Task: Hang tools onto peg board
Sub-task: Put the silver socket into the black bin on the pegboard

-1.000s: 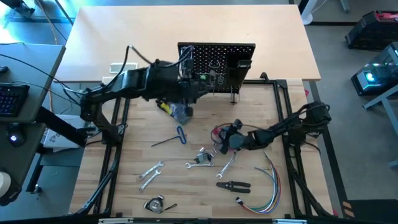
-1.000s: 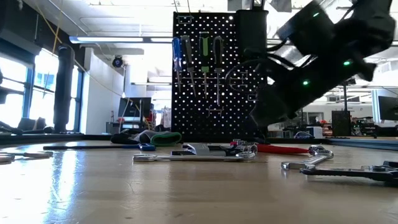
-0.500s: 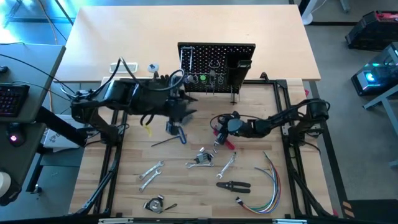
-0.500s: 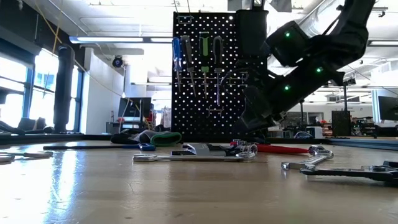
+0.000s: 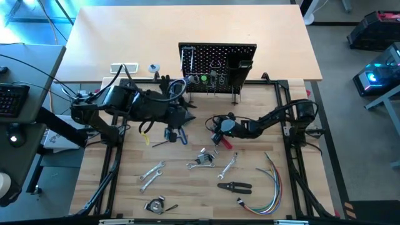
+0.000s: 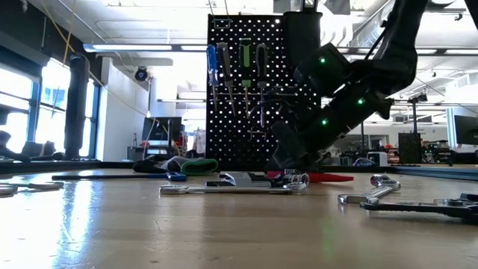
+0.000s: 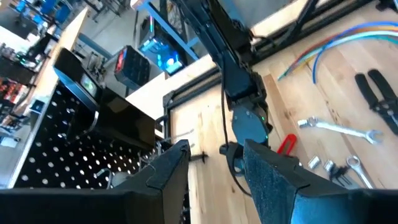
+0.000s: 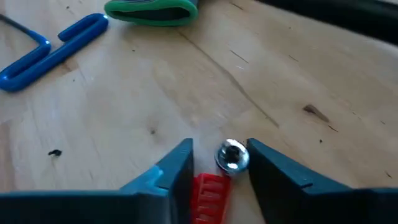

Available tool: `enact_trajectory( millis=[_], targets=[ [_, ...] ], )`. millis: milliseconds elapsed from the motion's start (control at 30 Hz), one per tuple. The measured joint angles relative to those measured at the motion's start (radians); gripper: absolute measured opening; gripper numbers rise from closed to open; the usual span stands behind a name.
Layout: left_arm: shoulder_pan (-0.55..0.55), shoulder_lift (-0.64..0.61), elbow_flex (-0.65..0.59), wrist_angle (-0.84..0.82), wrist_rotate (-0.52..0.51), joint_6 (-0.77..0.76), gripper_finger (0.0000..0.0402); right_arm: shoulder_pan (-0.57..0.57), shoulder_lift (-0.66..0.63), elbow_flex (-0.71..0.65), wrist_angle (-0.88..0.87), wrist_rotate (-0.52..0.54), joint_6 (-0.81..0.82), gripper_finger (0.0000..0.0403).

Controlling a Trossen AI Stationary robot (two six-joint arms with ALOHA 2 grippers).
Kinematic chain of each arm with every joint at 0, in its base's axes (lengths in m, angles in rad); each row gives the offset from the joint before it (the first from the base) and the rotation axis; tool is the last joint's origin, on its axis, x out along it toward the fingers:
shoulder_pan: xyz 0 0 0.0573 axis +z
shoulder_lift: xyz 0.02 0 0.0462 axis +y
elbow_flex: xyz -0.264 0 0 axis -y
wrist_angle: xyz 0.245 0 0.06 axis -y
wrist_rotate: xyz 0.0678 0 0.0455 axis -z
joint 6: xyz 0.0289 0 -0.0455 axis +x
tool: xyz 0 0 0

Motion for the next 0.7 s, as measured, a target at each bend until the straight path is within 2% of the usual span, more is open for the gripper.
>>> enact_trajectory(
  millis=[200,267,700],
  targets=[
    [-0.007,0.0,0.0,-0.029,-0.024,-0.011,0.0147,0.0,0.001,-0.001,-0.006,-0.009,-0.04,0.0032],
    [-0.007,0.0,0.0,-0.03,-0.024,-0.011,0.0147,0.002,-0.003,-0.001,-0.007,-0.02,-0.06,0.0009],
    [-0.007,0.0,0.0,-0.146,-0.027,-0.095,0.0147,0.028,-0.171,-0.007,-0.158,-0.066,-0.093,0.0]
  ],
)
